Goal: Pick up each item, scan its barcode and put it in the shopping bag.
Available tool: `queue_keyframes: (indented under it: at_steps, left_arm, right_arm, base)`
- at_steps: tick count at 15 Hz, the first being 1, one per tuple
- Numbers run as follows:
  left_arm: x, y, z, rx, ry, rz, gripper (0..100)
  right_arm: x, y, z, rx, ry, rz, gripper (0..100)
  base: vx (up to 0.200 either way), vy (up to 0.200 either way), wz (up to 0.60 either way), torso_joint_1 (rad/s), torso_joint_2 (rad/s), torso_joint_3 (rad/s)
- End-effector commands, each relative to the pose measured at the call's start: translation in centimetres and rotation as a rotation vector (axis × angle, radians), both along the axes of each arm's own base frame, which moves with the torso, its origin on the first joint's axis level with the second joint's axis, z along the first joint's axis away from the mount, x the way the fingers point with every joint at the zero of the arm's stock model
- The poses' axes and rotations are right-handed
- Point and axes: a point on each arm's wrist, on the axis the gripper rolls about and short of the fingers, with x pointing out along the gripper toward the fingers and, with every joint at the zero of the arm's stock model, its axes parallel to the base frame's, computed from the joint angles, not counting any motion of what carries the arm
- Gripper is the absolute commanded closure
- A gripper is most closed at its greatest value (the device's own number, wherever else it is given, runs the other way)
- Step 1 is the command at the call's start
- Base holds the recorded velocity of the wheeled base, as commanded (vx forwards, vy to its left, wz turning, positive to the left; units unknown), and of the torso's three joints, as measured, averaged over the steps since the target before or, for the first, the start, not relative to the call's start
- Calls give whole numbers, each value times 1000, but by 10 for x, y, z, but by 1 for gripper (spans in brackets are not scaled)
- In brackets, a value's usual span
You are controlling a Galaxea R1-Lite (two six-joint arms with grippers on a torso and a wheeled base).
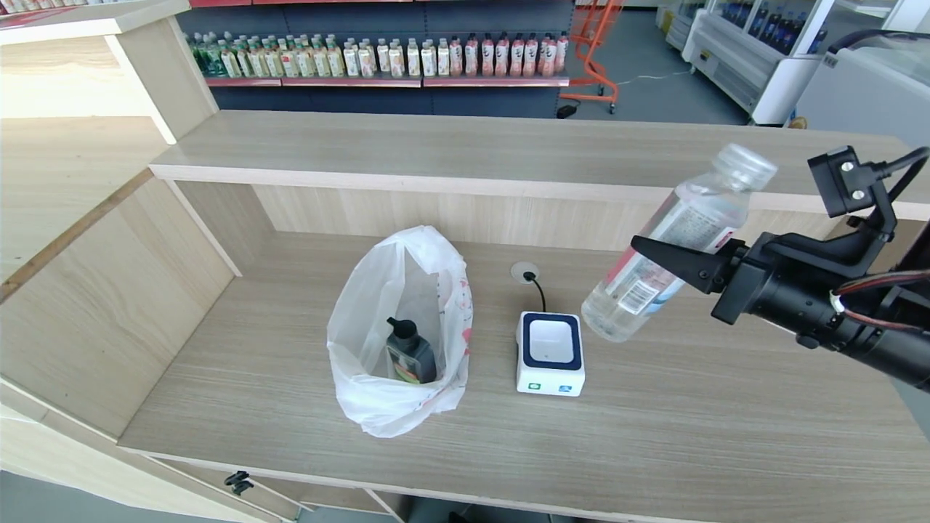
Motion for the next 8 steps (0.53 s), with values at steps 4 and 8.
queue_keyframes:
  at_steps: [4,8]
  left_arm:
    - [0,0,0,1,1,1,0]
    - [0,0,0,1,-1,1,0]
  right_arm:
    - [24,9,-17,-20,58,1,100]
    - [59,21,-36,-38,116,-46,100]
  base:
    - [0,0,0,0,0,0]
    - [0,0,0,0,0,0]
